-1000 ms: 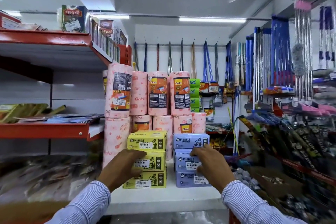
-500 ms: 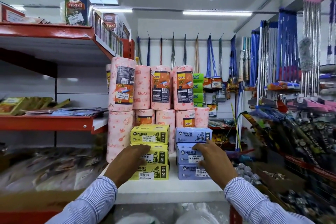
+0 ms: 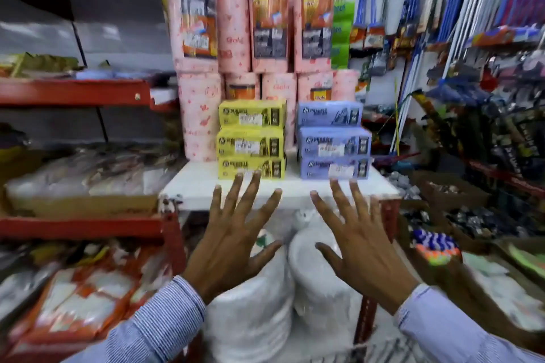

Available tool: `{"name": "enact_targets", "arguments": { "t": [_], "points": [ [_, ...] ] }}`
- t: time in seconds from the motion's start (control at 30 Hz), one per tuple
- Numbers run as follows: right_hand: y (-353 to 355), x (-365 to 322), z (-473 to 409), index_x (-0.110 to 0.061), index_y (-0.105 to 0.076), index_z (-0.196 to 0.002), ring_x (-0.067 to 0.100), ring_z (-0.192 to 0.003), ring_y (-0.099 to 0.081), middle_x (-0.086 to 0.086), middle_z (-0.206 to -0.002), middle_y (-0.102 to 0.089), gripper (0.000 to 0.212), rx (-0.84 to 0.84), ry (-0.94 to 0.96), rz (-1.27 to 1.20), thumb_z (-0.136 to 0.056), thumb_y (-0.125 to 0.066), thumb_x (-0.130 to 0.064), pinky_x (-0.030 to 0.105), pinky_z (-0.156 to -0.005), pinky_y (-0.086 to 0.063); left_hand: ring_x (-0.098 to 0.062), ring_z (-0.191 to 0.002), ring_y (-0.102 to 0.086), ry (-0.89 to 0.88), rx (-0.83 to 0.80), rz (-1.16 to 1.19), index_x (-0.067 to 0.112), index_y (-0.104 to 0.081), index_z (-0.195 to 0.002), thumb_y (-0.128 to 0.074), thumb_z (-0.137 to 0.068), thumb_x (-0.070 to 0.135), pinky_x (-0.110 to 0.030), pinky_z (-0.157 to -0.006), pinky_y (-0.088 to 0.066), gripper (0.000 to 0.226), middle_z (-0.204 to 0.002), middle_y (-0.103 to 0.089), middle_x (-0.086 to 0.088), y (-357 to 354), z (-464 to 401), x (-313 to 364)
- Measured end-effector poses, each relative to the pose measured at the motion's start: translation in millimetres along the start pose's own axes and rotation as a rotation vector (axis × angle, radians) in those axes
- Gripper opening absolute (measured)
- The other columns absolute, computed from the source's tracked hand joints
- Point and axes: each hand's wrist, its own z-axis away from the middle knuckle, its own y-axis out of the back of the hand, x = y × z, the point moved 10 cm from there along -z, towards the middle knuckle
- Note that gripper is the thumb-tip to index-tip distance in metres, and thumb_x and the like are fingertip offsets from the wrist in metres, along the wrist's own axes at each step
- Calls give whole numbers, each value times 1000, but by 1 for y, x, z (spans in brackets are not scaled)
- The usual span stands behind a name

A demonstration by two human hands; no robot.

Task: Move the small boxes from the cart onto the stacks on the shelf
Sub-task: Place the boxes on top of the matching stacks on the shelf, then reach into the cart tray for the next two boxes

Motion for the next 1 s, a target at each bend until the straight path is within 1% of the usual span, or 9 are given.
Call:
{"name": "enact_targets", "arguments": {
  "t": [0.1,0.27,0.37,0.5,0.6,0.7,0.77,0.87,1.0],
  "points": [
    [-32,-17,48,-30,-5,-153,39,-148,7,11,-164,2,87,-89,11,-32,-88,-60,-47,63,-115,-14,-38,-150,-4,29,-110,41,30,-21,-153,-50,-89,61,-66,-114,-20,77,-164,-10,-16,-34,45,15],
    [-111,-31,132,-26,-13,-153,40,-148,-1,13,-163,-6,82,-308,-28,-111,-88,-60,-43,62,-115,-22,-35,-147,-23,75,-293,199,25,-34,-148,-58,-88,52,-59,-113,-29,71,-159,-29,-14,-100,130,42],
    [-173,-37,185,-23,-23,-151,41,-146,-16,14,-161,-19,86,-509,-66,-139,-80,-69,-36,58,-113,-31,-35,-142,-34,115,-456,243,23,-37,-146,-61,-86,51,-55,-110,-35,71,-155,-37,-13,-155,190,58],
    [-243,-50,247,-16,-40,-139,46,-132,-43,19,-146,-46,85,-692,-109,-216,-66,-81,-33,58,-99,-47,-37,-127,-49,147,-640,309,18,-47,-138,-55,-82,49,-52,-100,-47,64,-141,-52,-15,-221,270,82],
    [-308,-63,312,-18,-31,-146,41,-140,-29,14,-154,-33,75,-919,-123,-223,-82,-67,-36,52,-109,-35,-36,-131,-44,175,-873,365,20,-42,-139,-58,-82,46,-51,-97,-48,65,-147,-46,-14,-286,347,108],
    [-366,-73,368,-16,-22,-150,37,-144,-20,10,-159,-23,70,-1110,-148,-254,-91,-59,-30,49,-112,-30,-40,-136,-39,205,-1055,441,16,-41,-143,-65,-84,37,-53,-103,-42,67,-151,-42,-16,-344,410,132],
    [-393,-78,389,-14,-26,-148,36,-140,-26,10,-156,-29,68,-1162,-146,-257,-90,-60,-26,48,-110,-32,-41,-136,-40,195,-1106,458,13,-41,-144,-67,-84,31,-53,-109,-36,67,-150,-42,-19,-374,431,143],
    [-432,-85,427,-14,-36,-141,33,-133,-37,10,-146,-42,61,-1267,-130,-241,-88,-62,-28,45,-104,-36,-38,-140,-34,170,-1231,400,16,-32,-148,-63,-88,34,-54,-115,-26,69,-156,-33,-15,-419,463,155],
    [-466,-98,462,-12,-55,-121,34,-115,-54,12,-123,-61,50,-1356,-91,-240,-79,-71,-35,44,-92,-50,-37,-133,-43,158,-1293,402,11,-36,-145,-68,-85,23,-49,-106,-42,69,-151,-40,-16,-458,482,169]
  ]
}}
